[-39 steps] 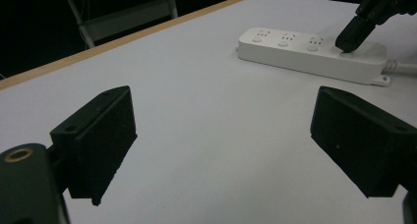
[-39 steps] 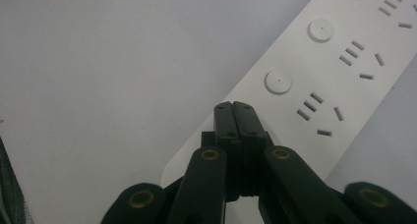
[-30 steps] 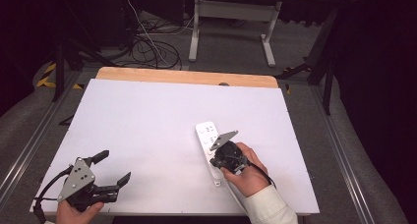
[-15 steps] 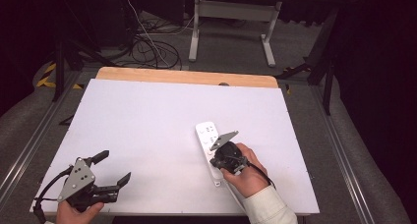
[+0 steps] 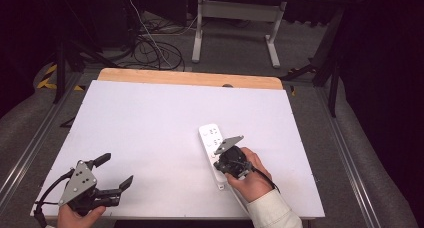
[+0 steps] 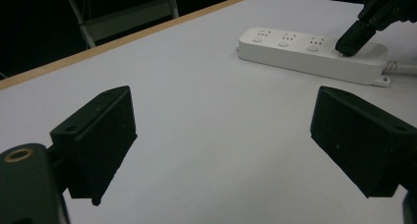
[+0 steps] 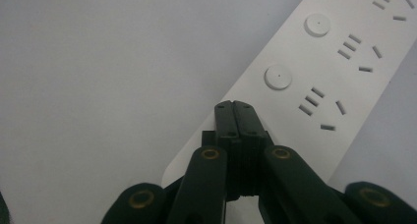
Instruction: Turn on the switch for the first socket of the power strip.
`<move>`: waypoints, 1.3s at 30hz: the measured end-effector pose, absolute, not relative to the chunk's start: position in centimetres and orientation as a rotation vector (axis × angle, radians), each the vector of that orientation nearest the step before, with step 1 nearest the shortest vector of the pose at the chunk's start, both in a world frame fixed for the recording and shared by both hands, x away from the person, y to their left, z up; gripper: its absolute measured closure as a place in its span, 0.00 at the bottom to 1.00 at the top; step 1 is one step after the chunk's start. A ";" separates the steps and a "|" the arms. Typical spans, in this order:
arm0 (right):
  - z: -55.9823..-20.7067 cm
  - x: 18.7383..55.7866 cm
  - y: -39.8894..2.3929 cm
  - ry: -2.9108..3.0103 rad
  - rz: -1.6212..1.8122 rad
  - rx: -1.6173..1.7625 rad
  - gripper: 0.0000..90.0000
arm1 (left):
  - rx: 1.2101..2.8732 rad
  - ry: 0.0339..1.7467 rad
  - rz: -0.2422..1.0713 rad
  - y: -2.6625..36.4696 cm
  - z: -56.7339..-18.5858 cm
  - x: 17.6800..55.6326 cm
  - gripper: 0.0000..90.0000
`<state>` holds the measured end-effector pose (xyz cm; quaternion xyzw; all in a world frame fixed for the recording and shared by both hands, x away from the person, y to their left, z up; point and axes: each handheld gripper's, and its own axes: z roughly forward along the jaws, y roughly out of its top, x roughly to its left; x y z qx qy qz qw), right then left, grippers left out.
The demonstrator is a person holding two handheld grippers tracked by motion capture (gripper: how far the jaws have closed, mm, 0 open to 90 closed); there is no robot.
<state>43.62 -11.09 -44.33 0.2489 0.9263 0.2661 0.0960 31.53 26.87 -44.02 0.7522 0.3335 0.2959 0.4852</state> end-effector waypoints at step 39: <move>-39.2 41.2 -12.7 2.571 1.115 0.583 0.95 | 1.827 0.815 0.714 26.9 -44.0 31.6 0.12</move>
